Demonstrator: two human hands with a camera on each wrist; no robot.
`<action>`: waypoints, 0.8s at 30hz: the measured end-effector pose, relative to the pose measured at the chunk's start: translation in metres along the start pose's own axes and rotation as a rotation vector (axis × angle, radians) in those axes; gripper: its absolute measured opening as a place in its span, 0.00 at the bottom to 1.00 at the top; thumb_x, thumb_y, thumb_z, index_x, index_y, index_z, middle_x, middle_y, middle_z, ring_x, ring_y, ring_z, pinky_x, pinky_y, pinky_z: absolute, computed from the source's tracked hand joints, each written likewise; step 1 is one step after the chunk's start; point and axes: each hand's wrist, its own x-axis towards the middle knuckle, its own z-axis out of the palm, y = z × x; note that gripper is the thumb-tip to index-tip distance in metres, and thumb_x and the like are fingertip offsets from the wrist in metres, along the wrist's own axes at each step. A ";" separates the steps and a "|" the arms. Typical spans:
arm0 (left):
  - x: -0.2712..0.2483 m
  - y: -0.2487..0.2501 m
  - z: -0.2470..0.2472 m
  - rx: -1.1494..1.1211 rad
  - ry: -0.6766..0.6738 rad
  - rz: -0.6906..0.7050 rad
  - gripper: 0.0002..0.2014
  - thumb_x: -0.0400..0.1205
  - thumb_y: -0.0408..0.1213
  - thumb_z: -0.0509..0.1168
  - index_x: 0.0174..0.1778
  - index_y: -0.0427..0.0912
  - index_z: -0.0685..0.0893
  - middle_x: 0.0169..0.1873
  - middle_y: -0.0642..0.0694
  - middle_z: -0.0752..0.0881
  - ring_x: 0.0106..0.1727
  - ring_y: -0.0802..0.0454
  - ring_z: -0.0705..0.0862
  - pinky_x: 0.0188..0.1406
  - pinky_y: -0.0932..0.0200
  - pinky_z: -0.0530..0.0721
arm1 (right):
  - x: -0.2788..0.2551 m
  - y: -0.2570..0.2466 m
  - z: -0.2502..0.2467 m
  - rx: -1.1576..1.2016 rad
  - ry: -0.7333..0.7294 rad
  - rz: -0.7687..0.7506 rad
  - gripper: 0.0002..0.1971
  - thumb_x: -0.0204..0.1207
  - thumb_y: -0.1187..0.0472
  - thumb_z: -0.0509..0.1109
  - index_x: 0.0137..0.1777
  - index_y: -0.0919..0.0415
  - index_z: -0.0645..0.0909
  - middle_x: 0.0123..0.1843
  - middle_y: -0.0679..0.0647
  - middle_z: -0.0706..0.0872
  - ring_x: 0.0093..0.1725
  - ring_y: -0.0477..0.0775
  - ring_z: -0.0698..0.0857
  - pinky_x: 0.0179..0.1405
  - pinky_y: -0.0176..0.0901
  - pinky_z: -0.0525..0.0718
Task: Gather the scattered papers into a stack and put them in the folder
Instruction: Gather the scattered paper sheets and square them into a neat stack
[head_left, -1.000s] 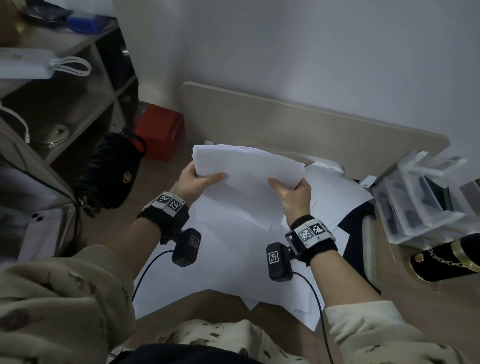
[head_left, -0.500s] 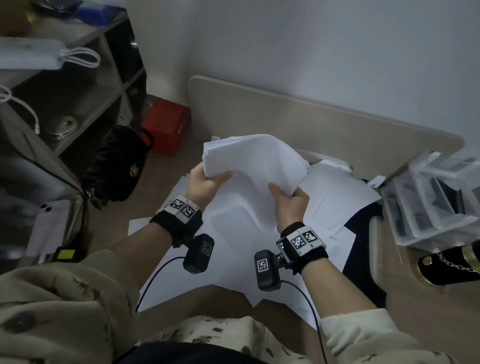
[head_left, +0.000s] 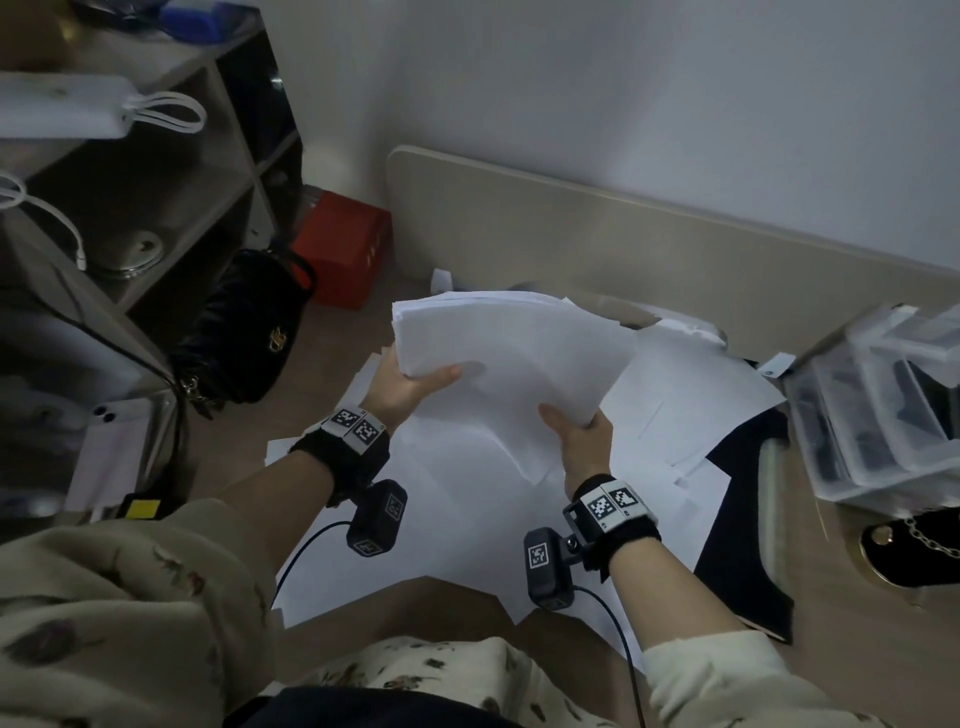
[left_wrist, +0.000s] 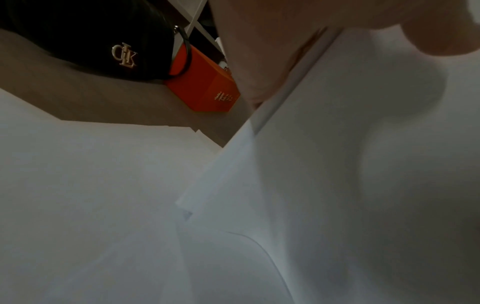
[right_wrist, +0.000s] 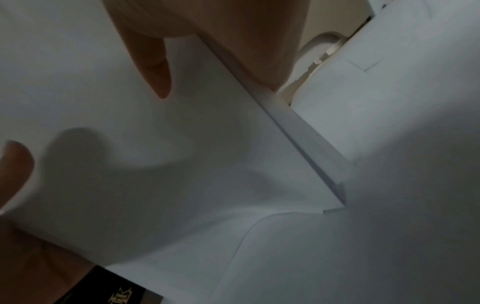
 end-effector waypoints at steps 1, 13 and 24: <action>0.001 -0.002 0.001 -0.003 0.001 -0.036 0.20 0.69 0.34 0.79 0.55 0.50 0.83 0.54 0.45 0.88 0.56 0.48 0.87 0.55 0.52 0.86 | 0.000 0.003 0.001 0.025 0.010 0.014 0.12 0.69 0.75 0.75 0.46 0.57 0.83 0.43 0.52 0.88 0.42 0.48 0.86 0.35 0.30 0.83; 0.005 -0.008 -0.002 0.082 -0.035 -0.112 0.15 0.69 0.30 0.78 0.45 0.54 0.89 0.48 0.50 0.91 0.54 0.51 0.88 0.57 0.50 0.86 | 0.009 0.029 0.002 0.045 0.034 0.066 0.13 0.70 0.77 0.73 0.49 0.62 0.82 0.44 0.54 0.86 0.42 0.51 0.85 0.34 0.27 0.83; 0.004 -0.006 0.001 0.113 -0.064 -0.173 0.20 0.58 0.43 0.83 0.47 0.54 0.91 0.51 0.46 0.91 0.55 0.48 0.89 0.60 0.44 0.85 | 0.032 0.035 -0.009 -0.062 0.116 -0.102 0.04 0.60 0.68 0.63 0.34 0.60 0.73 0.33 0.53 0.74 0.35 0.49 0.70 0.36 0.40 0.70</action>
